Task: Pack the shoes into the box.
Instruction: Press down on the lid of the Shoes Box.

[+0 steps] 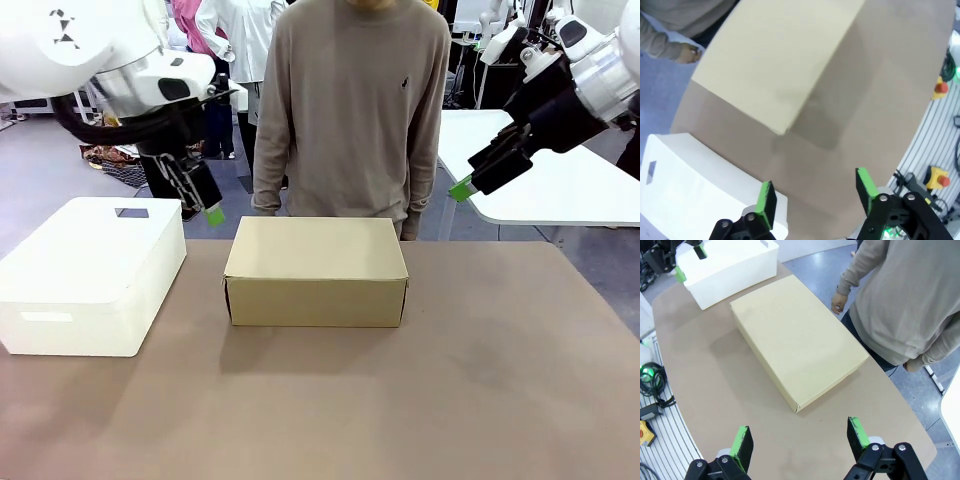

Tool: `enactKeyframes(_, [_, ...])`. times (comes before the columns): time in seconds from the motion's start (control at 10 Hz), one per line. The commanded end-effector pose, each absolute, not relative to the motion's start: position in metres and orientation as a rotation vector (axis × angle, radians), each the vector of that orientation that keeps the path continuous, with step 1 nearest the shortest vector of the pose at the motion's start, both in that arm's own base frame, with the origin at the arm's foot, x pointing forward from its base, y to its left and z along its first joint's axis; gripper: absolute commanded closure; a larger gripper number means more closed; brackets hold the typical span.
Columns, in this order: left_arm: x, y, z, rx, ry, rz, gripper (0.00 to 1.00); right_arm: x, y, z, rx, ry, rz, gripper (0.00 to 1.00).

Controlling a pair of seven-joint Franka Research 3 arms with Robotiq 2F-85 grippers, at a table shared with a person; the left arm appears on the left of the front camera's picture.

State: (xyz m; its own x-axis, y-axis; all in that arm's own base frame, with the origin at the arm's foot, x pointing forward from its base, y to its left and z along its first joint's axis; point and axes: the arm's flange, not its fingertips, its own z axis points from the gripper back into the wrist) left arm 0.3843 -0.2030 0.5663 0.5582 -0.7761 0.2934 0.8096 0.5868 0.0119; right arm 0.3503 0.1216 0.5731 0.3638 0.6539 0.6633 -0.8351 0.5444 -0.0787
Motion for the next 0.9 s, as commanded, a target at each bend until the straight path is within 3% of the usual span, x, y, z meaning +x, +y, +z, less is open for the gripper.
enactKeyframes(0.0, [0.381, -0.192, 0.557, -0.169, -0.26, -1.009, 0.0, 0.352, 0.123, 0.575, 0.286, -0.703, 0.957, 0.0])
enactKeyframes(0.4, [0.378, -0.177, 0.527, -0.202, -0.28, -0.992, 0.0, 0.352, 0.123, 0.575, 0.286, -0.703, 0.957, 0.0])
enactKeyframes(0.8, [0.383, -0.186, 0.538, -0.166, -0.247, -0.985, 0.0, 0.352, 0.123, 0.575, 0.286, -0.703, 0.957, 0.0])
